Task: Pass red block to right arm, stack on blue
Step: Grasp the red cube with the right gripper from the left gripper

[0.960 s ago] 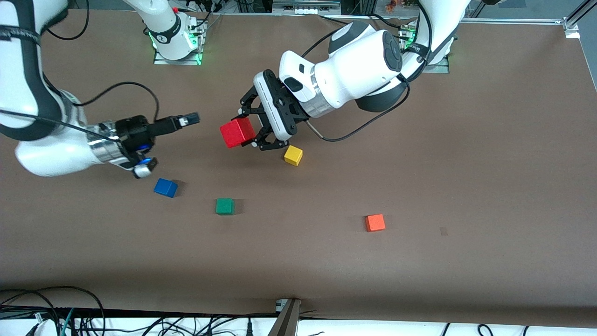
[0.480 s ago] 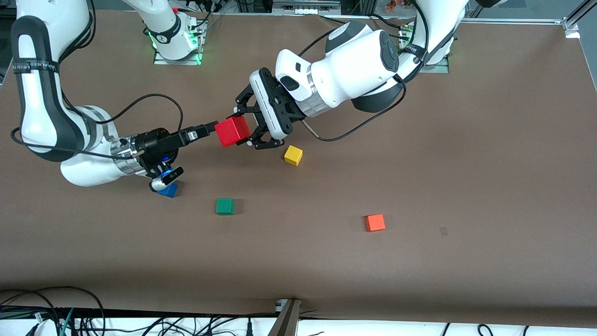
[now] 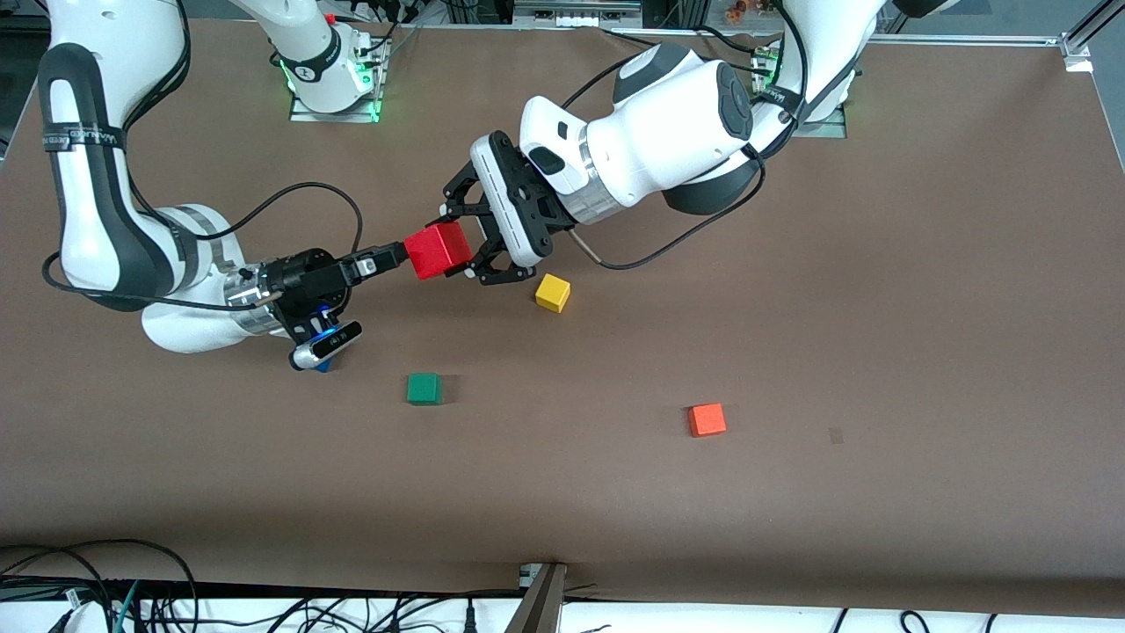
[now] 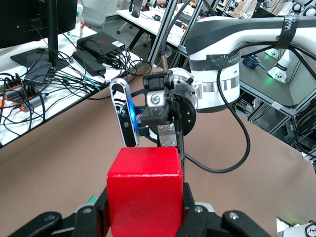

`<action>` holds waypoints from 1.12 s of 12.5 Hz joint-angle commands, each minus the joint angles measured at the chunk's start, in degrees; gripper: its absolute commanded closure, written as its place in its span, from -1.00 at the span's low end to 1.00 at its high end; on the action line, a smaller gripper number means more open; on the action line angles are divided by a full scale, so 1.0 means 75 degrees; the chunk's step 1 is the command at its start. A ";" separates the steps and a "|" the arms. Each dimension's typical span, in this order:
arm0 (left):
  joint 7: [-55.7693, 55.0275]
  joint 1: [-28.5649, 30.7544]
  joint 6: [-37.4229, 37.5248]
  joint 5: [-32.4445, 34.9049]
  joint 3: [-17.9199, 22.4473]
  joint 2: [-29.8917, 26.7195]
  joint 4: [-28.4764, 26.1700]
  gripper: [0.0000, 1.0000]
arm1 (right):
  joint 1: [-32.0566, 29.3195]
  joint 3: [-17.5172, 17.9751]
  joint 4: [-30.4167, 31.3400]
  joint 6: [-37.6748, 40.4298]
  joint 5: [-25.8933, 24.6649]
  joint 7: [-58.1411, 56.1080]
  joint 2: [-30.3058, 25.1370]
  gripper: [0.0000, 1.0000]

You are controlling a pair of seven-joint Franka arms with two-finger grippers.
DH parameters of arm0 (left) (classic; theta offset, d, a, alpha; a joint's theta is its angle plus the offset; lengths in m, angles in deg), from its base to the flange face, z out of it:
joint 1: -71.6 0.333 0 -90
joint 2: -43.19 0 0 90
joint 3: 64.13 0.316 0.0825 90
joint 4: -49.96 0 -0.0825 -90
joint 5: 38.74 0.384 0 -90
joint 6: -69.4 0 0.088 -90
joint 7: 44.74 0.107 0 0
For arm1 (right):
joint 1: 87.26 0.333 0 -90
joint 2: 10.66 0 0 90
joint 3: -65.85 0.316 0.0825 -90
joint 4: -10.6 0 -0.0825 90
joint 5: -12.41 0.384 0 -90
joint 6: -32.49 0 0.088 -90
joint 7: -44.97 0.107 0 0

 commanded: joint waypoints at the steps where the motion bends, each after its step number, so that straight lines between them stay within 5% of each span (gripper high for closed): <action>1: 0.0092 -0.0187 -0.0047 -0.0194 0.0012 0.0228 0.0495 1.00 | 0.0342 0.0003 -0.0014 -0.0490 0.0568 -0.0100 0.0002 -1.00; 2: 0.0092 -0.0257 -0.0221 -0.0194 0.0012 0.0263 0.0577 1.00 | 0.0378 0.0014 -0.0014 -0.0503 0.0581 -0.0100 0.0002 -0.94; 5: 0.0092 -0.0340 -0.0399 -0.0194 0.0012 0.0322 0.0589 1.00 | 0.0379 0.0015 -0.0026 -0.0492 0.0803 -0.0100 0.0002 0.07; 7: 0.0092 -0.0340 -0.0387 -0.0194 0.0012 0.0322 0.0589 1.00 | 0.0356 0.0003 -0.0026 -0.0457 0.0815 -0.0042 -0.0022 0.55; 11: -0.0153 -0.0305 -0.0387 -0.0194 0.0012 0.0311 0.0566 1.00 | 0.0285 0.0003 -0.0037 -0.0386 0.0804 0.0005 -0.0022 0.76; 12: -0.0200 -0.0258 -0.0399 -0.0194 0.0012 0.0310 0.0566 0.43 | 0.0285 -0.0009 -0.0026 -0.0386 0.0792 -0.0006 -0.0022 0.75; 13: -0.0189 -0.0223 -0.0387 -0.0183 0.0012 0.0299 0.0566 -0.91 | 0.0250 -0.0009 -0.0037 -0.0386 0.0780 -0.0006 -0.0010 0.75; 14: -0.0189 -0.0199 -0.0387 -0.0194 0.0012 0.0287 0.0578 -1.00 | 0.0192 -0.0009 -0.0049 -0.0386 0.0780 0.0005 -0.0010 0.75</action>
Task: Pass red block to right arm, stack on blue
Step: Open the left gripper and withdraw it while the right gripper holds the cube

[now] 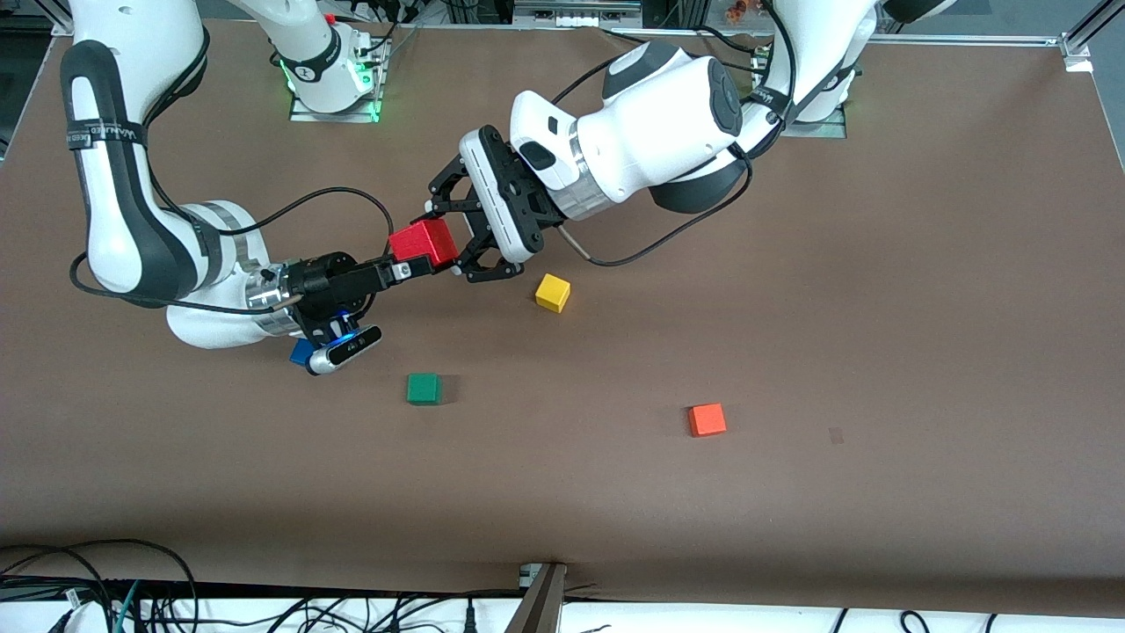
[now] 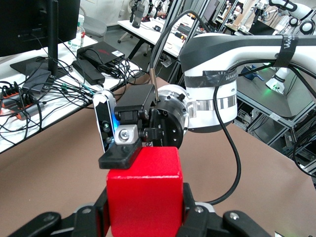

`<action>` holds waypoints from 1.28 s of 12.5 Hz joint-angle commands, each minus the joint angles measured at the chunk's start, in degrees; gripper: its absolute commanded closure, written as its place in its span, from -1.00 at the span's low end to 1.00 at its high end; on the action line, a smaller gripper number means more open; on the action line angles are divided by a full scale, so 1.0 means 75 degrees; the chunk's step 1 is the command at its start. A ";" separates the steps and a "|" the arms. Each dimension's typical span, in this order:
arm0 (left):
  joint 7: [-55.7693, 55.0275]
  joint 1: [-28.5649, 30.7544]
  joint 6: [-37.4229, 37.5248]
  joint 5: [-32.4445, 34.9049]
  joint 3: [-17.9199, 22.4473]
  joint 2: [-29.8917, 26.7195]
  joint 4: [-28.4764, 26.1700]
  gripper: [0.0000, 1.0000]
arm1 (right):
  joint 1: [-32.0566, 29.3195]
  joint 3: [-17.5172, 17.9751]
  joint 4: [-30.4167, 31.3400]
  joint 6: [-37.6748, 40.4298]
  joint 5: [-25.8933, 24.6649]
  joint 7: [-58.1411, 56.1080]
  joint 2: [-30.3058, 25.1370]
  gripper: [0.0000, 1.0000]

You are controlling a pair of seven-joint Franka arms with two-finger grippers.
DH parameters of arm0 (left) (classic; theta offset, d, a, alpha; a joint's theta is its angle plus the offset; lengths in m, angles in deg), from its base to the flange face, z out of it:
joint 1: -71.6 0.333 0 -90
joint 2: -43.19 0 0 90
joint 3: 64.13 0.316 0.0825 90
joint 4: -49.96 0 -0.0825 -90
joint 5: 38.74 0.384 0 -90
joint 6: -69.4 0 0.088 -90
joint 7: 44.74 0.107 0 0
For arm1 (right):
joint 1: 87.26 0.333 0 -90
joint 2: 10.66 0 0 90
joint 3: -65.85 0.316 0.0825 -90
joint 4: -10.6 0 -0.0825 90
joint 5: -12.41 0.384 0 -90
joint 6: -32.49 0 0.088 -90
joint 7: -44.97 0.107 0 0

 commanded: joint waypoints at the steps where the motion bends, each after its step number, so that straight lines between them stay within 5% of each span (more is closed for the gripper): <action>1: -0.0013 0.0129 -0.0031 -0.0259 0.0004 0.0078 0.0304 -1.00 | -0.0180 -0.0009 -0.0064 0.0076 0.0049 0.0052 -0.0011 0.75; 3: 0.0068 0.0538 0.0074 -0.0295 -0.0054 0.0043 0.0199 -1.00 | -0.0216 -0.0091 -0.0169 0.0052 -0.0348 0.0203 -0.0046 0.75; 6: 0.0360 0.1417 0.0658 -0.0284 -0.0359 0.0008 0.0163 -1.00 | -0.0543 -0.0138 -0.0496 0.0052 -0.1787 0.0193 -0.0070 0.75; 13: 0.0491 0.4439 0.5073 -0.0191 -0.0477 -0.0367 0.0140 -1.00 | -0.0615 -0.0209 -0.1492 -0.0814 -0.6682 0.0087 0.0000 0.76; 16: 0.0316 0.5437 0.6293 0.0697 -0.0418 -0.0693 -0.0106 -1.00 | -0.0218 -0.0162 -0.1635 -0.1247 -0.8839 0.0099 -0.0023 0.79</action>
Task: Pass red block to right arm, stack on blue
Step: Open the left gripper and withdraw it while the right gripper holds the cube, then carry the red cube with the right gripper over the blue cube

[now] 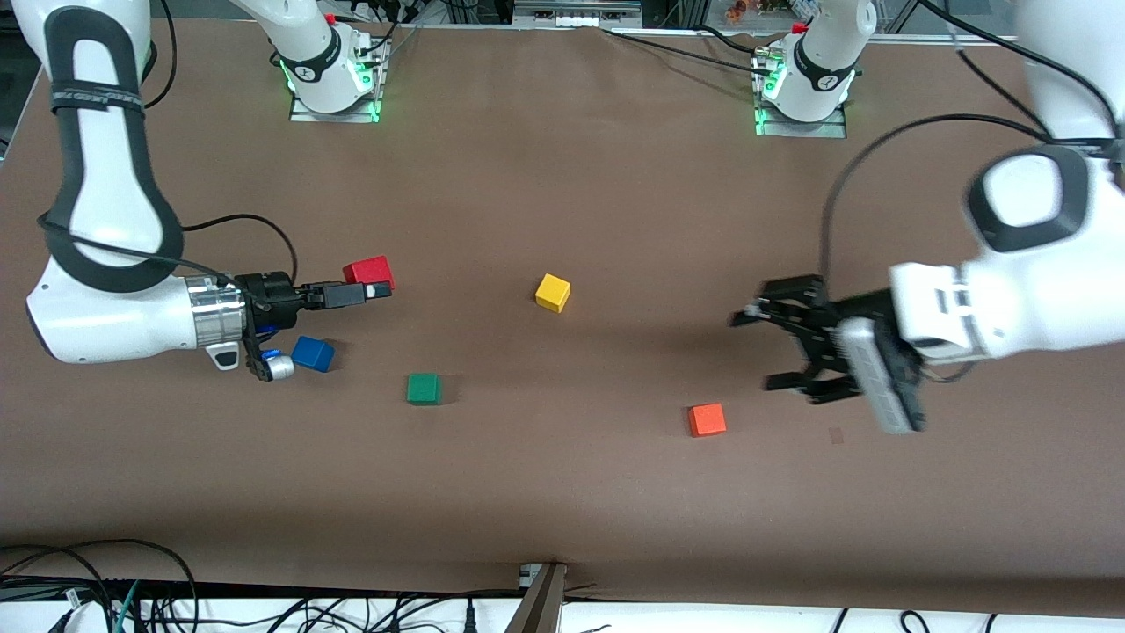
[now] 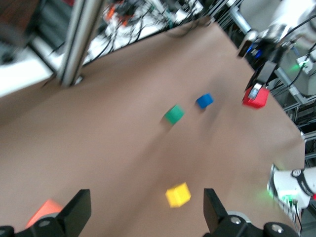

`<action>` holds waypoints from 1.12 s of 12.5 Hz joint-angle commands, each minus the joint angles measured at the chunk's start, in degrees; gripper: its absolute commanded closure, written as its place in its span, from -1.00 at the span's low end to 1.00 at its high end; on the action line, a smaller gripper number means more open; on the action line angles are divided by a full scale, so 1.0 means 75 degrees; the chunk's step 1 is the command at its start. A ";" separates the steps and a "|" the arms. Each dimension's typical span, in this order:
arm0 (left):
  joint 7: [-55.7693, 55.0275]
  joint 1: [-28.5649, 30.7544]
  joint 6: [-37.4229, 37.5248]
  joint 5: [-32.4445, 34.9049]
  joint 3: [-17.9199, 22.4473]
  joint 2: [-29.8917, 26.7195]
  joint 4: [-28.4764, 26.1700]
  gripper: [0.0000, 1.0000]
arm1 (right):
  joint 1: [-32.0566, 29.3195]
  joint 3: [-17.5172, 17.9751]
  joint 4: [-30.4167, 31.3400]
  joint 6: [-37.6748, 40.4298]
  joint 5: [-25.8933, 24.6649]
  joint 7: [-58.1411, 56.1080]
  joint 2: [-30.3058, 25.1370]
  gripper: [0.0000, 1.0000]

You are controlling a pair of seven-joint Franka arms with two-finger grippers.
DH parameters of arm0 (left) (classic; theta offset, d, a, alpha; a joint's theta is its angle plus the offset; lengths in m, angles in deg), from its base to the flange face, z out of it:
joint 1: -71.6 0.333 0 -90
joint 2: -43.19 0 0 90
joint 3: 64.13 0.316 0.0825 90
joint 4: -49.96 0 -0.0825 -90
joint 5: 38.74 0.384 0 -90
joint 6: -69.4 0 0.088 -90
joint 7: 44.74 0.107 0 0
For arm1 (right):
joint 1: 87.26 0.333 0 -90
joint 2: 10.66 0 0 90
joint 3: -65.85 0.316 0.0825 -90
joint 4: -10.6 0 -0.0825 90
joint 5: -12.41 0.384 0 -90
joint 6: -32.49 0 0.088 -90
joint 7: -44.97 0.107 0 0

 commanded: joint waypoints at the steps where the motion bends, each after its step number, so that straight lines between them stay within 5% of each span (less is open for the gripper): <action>1: -0.0331 0.0593 0.0764 0.1059 -0.0042 -0.0690 -0.0408 -1.00 | 0.0490 0.0047 -0.0183 -0.0544 -0.1801 0.0071 -0.0014 0.79; 4: -0.0837 0.1004 0.2064 0.2514 -0.0042 -0.1183 -0.0420 -1.00 | 0.1018 0.0058 0.0144 -0.1563 -0.4660 -0.0033 0.0195 0.79; 8: -0.1268 0.1181 0.2887 0.4282 -0.0018 -0.1687 -0.0432 -1.00 | 0.1054 0.0035 0.1735 -0.4067 -0.6493 -0.0105 0.0186 0.79; 14: -0.2677 0.1134 0.3415 0.4733 -0.0042 -0.1700 -0.0292 -1.00 | 0.0995 -0.0340 0.2406 -0.5256 -0.6603 -0.0140 -0.0048 0.83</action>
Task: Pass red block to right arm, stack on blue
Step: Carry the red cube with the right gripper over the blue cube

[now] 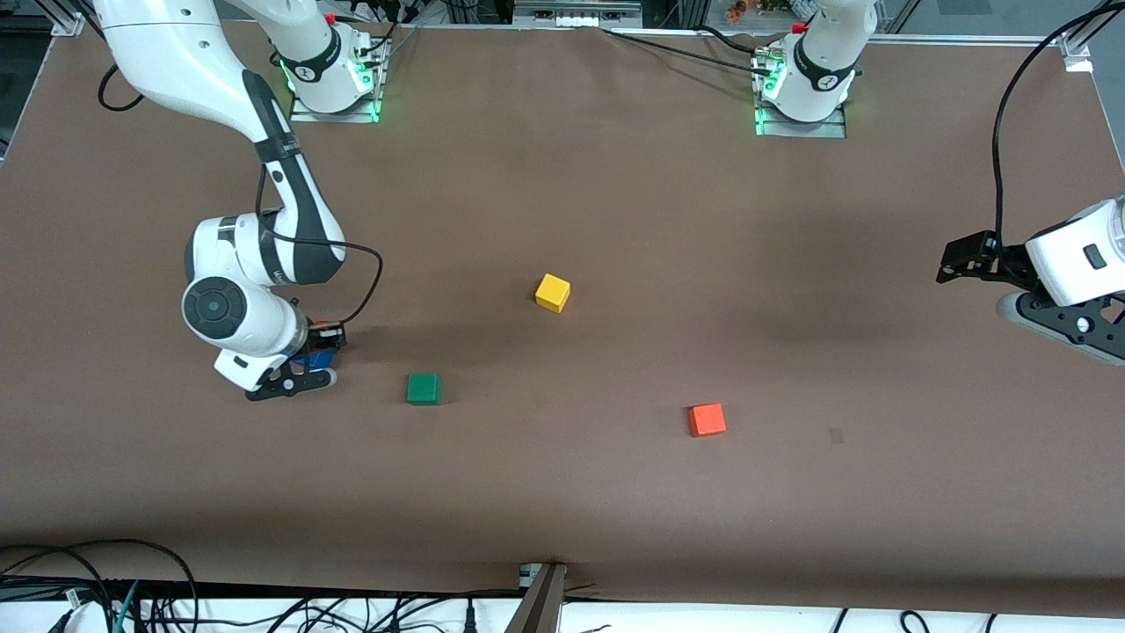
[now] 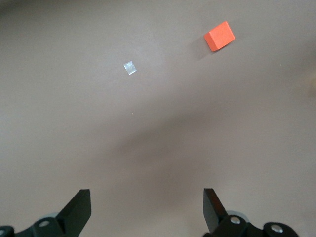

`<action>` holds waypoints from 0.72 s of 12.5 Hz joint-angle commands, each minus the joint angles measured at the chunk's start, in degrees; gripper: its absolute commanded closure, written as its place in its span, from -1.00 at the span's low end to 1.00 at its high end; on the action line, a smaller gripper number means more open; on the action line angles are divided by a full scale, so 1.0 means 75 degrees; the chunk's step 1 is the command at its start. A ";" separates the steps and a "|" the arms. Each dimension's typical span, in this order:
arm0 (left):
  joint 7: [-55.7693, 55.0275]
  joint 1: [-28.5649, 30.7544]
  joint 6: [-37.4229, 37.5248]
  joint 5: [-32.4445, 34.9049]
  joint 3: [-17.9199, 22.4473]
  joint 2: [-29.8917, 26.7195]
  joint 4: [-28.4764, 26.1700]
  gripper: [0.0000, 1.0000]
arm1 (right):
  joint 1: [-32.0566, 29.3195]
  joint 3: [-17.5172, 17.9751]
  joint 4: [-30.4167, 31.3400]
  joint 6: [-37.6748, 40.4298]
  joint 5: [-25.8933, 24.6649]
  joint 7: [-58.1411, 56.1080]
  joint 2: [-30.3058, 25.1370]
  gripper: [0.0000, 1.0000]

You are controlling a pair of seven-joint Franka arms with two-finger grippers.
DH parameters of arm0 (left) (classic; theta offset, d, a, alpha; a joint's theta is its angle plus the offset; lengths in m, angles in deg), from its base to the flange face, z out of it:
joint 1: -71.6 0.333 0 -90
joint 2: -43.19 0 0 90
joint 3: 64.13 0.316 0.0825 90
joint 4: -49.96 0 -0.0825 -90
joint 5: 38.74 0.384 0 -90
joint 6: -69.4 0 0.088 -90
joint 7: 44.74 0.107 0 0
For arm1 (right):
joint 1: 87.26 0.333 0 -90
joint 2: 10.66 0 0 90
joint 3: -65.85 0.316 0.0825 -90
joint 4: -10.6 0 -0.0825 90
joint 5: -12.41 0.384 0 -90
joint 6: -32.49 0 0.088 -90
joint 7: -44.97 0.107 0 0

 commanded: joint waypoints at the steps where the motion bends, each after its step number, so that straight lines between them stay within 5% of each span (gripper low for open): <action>1: -0.0243 0.0026 0.0134 0.0137 -0.0022 -0.0216 -0.0144 -1.00 | -0.0006 -0.0088 0.0812 -0.0844 -0.0176 -0.0038 -0.0514 0.83; 4: -0.0255 0.0085 0.0192 0.0125 -0.0104 -0.0449 -0.0179 -1.00 | -0.0018 -0.0147 0.2477 -0.3037 -0.0177 -0.0073 -0.1229 0.83; 9: -0.0255 -0.0021 0.0603 -0.0131 0.0000 -0.1035 -0.0482 -1.00 | -0.0076 -0.0171 0.2468 -0.3110 -0.0165 -0.0062 -0.1125 0.80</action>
